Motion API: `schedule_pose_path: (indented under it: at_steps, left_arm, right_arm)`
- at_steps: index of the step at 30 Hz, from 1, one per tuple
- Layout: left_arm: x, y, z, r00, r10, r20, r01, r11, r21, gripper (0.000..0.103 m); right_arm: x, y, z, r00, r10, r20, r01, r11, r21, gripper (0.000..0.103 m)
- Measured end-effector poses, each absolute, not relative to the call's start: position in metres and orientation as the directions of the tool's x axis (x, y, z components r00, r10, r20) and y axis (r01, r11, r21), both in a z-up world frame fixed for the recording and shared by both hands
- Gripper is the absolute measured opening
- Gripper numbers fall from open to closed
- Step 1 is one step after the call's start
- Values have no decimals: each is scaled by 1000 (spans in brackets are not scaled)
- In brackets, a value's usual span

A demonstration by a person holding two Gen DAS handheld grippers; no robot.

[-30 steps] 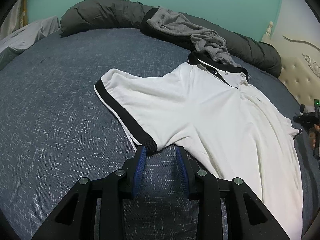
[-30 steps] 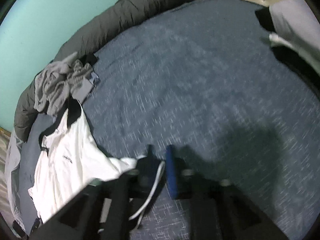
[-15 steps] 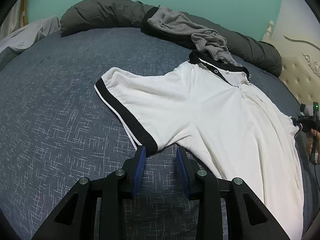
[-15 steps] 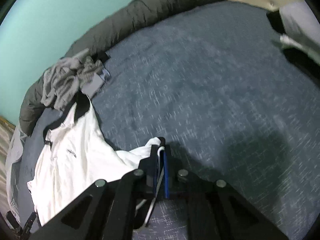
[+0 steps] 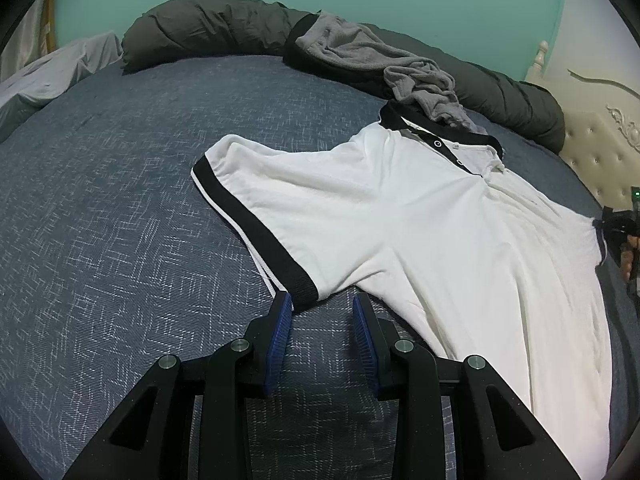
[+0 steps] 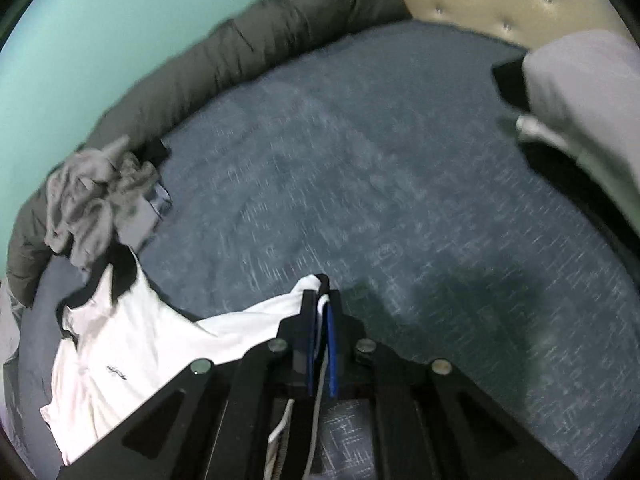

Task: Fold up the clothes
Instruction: 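Grasp the black-trimmed sleeve hem with the right gripper and pull it outward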

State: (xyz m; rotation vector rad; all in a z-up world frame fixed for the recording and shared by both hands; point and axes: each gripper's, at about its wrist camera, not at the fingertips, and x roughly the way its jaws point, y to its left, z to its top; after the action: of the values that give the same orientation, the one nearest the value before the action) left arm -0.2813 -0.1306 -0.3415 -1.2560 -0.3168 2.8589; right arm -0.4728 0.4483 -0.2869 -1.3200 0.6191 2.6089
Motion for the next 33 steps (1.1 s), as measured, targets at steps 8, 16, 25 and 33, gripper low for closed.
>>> schedule_pose_path:
  at_steps: [8,16,25,33]
  left_arm:
    - [-283,-129,-343,-675,86,-733,70,-981,-181,35]
    - [-279,-126,-339,-684,93,-724,59,-982,-182,35]
    - [-277,-124,-337,-685,98,-722,54,-981,-184,35]
    - [-277,-126,-339,-683,101,-724,54,-981,-188,35]
  right_arm:
    - [-460,449,-305,-581,-130,-804,-290,-889,353,50]
    - [-395,431,-288,-600,-276,-751,-135,-890,435,56]
    - [-386,410,-302,-542,-291,-789,-112,-905,410,32]
    - [-379,421,-297,-576,-259,-775,-137,-905,404,1]
